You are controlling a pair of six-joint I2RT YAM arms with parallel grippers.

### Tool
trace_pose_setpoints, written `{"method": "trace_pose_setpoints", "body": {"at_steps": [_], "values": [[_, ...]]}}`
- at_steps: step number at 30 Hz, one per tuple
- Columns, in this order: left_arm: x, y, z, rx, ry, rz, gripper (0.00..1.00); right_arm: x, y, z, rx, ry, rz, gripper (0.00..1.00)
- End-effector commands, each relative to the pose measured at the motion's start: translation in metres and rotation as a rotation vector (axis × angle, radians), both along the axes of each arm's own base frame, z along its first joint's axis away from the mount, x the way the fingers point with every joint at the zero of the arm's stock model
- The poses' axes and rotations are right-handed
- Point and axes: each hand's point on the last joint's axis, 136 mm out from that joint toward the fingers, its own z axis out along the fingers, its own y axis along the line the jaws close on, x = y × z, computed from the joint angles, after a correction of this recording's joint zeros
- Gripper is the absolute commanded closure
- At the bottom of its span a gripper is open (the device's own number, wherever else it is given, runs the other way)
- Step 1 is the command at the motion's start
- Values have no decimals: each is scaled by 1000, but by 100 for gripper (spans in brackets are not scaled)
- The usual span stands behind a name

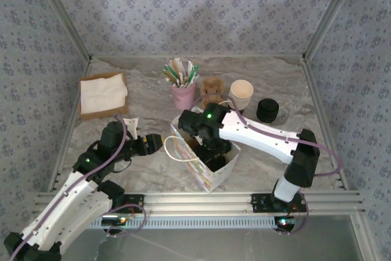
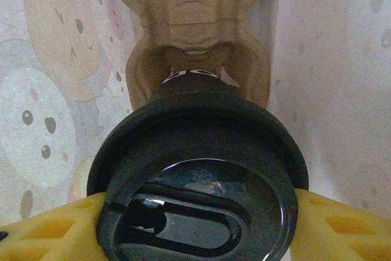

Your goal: Pack the takeout coffee

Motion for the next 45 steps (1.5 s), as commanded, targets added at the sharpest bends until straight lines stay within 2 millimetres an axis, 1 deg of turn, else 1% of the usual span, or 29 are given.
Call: {"method": "trace_pose_setpoints", "body": {"at_steps": [1,19,35,45], "values": [[0,1,5,-8,-19,8,30,-3,-5,-2,-16,23,-7,34],[-1,2,5,-8,-25,9,30,-3,-3,-2,-14,27,-1,34],[-1,3,8,-6,-31,11,30,-3,-3,-13,-17,48,-4,34],[0,3,10,-5,-38,9,29,-2,-1,-13,-12,51,1,34]]}}
